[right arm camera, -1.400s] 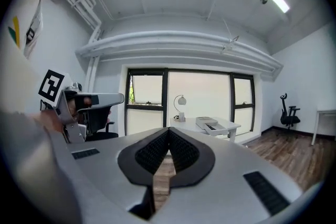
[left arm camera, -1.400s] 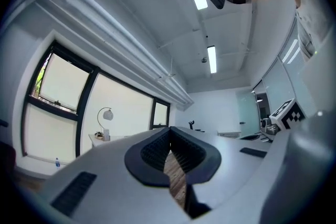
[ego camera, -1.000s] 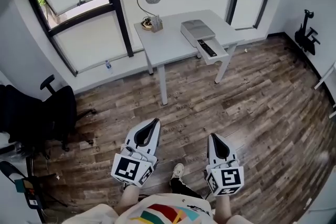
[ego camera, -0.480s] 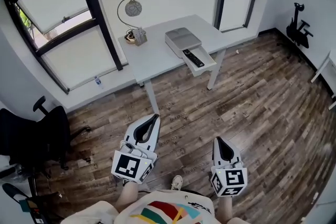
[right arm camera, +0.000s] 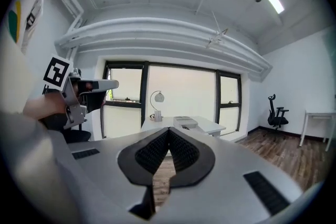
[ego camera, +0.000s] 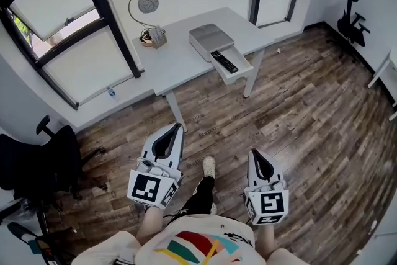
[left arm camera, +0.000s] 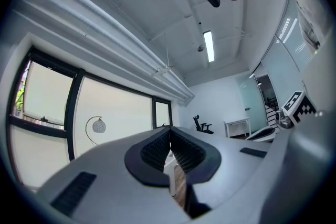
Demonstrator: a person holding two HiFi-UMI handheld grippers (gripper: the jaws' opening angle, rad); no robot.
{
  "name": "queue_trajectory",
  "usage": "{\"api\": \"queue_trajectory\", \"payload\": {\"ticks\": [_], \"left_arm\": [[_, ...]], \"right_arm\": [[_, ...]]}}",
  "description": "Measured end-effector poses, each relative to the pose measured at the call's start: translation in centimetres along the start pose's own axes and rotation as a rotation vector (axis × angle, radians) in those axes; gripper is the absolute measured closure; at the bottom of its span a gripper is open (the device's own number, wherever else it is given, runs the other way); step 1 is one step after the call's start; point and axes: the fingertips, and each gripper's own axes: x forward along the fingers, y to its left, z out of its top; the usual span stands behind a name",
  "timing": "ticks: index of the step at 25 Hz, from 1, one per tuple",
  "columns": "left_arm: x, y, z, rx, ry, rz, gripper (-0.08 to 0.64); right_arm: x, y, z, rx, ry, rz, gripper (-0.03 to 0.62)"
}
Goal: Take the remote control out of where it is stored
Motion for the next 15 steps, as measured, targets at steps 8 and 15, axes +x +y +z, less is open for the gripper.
{"api": "queue_trajectory", "payload": {"ticks": [8, 15], "left_arm": [[6.6, 4.9, -1.9, 0.008, 0.001, 0.067, 0.551], [13.3, 6.9, -3.5, -0.016, 0.008, 0.043, 0.551]], "right_arm": [[4.4, -4.2, 1.0, -0.120, -0.007, -0.074, 0.592], [10.1, -10.3, 2.9, -0.072, -0.017, -0.124, 0.592]]}}
